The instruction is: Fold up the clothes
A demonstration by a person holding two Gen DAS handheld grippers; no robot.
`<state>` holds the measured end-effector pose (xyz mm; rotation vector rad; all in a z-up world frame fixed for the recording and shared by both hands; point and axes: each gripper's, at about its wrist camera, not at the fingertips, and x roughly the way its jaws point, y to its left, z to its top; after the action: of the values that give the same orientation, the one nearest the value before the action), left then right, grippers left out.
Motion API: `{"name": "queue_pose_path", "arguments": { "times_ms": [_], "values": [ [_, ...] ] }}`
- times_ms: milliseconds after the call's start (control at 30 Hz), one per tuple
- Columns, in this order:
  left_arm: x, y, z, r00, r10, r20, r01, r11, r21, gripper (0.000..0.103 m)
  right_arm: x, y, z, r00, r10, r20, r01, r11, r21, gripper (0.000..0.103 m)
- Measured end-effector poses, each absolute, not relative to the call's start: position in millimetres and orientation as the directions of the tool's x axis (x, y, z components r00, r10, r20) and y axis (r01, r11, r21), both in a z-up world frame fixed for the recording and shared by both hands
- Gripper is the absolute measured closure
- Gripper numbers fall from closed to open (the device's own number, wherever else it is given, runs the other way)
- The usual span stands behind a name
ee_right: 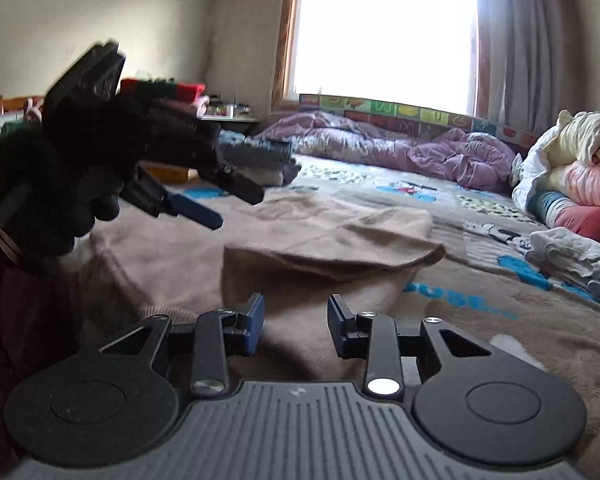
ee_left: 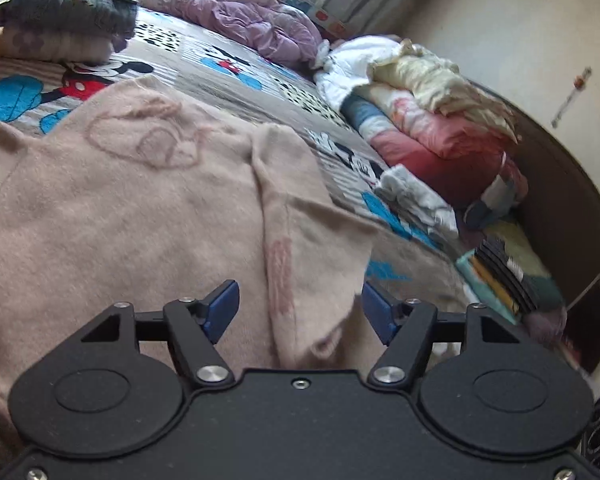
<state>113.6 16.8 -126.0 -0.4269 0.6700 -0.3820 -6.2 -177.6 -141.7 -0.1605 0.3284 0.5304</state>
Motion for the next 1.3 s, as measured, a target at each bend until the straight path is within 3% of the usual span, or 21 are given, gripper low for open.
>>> {"name": "queue_pose_path", "arguments": {
  "times_ms": [233,267,333,400,967,1067,1300],
  "values": [
    [110,-6,-150,0.700,-0.434,-0.568,0.209,0.884,-0.417,0.039,-3,-167,-149,0.825,0.433,-0.363,-0.503,0.855,-0.124,0.066],
    [112,-5,-152,0.703,-0.424,-0.571,0.199,0.888,-0.415,0.044,-3,-166,-150,0.832,0.419,-0.362,-0.495,0.857,-0.144,0.066],
    [115,-4,-156,0.696,-0.429,-0.576,0.190,0.883,-0.429,0.084,-4,-162,-153,0.846,0.402,-0.350,-0.484,0.855,-0.186,0.066],
    [114,-3,-156,0.702,-0.420,-0.576,0.188,0.888,-0.419,0.087,-9,-159,-154,0.853,0.412,-0.320,-0.492,0.840,-0.228,0.066],
    [111,-7,-156,0.701,-0.470,-0.537,0.223,0.859,-0.461,0.089,-12,-142,-164,0.869,0.396,-0.298,-0.488,0.784,-0.383,0.062],
    [116,-1,-168,0.680,-0.453,-0.577,0.186,0.867,-0.462,0.090,3,-145,-176,0.841,0.329,-0.430,-0.491,0.798,-0.349,0.063],
    [114,0,-172,0.674,-0.474,-0.566,0.182,0.850,-0.494,0.090,-9,-154,-167,0.867,0.311,-0.390,-0.454,0.816,-0.359,0.067]
  ]
}}
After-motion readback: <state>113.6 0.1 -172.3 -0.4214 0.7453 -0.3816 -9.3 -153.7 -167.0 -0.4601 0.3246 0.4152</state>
